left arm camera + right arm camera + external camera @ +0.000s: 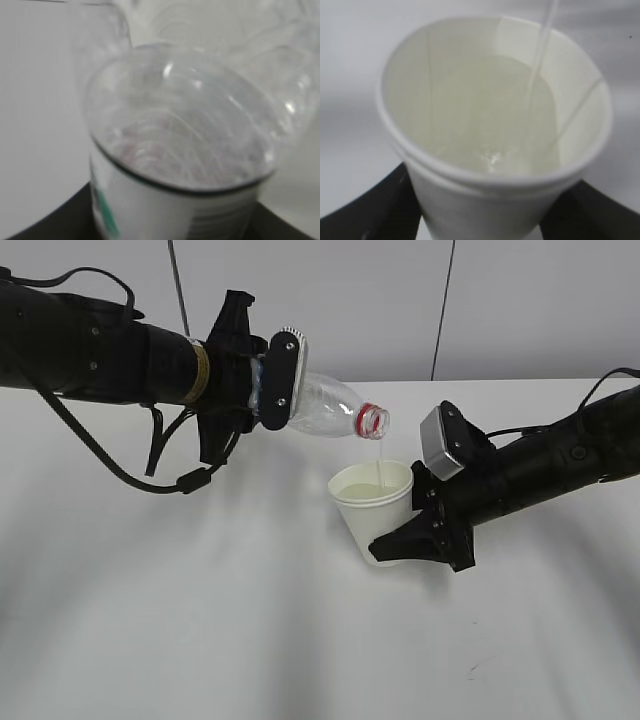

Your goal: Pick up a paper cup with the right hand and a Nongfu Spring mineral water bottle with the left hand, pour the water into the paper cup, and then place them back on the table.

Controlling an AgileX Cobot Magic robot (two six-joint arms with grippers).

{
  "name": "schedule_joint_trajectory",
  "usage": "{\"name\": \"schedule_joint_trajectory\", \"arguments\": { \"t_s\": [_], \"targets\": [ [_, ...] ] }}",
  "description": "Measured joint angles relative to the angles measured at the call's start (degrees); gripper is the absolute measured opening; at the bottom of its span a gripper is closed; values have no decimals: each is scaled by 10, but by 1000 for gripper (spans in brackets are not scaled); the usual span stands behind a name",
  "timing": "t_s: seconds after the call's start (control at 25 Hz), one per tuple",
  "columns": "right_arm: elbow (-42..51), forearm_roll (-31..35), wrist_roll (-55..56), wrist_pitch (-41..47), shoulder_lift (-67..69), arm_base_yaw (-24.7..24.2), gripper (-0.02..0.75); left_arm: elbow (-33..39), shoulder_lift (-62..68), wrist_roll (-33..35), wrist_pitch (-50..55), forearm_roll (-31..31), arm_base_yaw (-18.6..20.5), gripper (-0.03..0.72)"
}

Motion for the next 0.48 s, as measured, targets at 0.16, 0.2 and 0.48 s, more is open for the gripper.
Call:
{"name": "schedule_joint_trajectory", "arguments": {
  "t_s": [0.16,0.2,0.48],
  "targets": [
    [0,29,-22,3,0,0,459,0,0,-2,-14,-79,0,340],
    [0,36,-27,7,0,0,459,0,0,-2,-17,-104,0,340],
    [0,112,-69,30,0,0,459,0,0,-5,-43,-283,18,340]
  ]
}}
